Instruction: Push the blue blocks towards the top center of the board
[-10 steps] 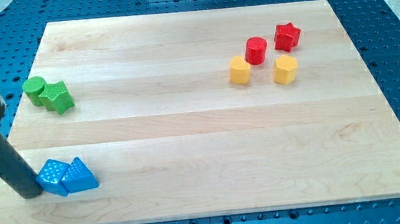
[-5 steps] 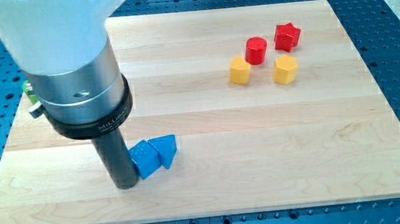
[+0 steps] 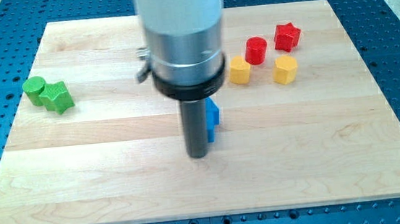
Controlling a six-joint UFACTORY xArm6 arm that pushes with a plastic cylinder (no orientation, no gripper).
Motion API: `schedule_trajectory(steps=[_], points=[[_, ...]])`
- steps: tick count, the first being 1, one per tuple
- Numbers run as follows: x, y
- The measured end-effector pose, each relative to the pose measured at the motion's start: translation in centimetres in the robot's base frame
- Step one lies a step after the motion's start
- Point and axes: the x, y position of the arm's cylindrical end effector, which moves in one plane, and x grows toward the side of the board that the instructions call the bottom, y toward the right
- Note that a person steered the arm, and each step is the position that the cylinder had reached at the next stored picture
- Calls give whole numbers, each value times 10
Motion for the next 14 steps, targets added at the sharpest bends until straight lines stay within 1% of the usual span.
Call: schedule_trajectory(steps=[2, 3, 4, 5, 6, 7, 8, 9, 10, 11, 12, 13, 14], points=[[-42, 67], [-64, 80], [-68, 77], [-48, 71], [7, 76], [27, 60], [-14, 44], [-37, 44], [-55, 17], [-58, -7], [-58, -23], [-69, -24], [-106, -26]])
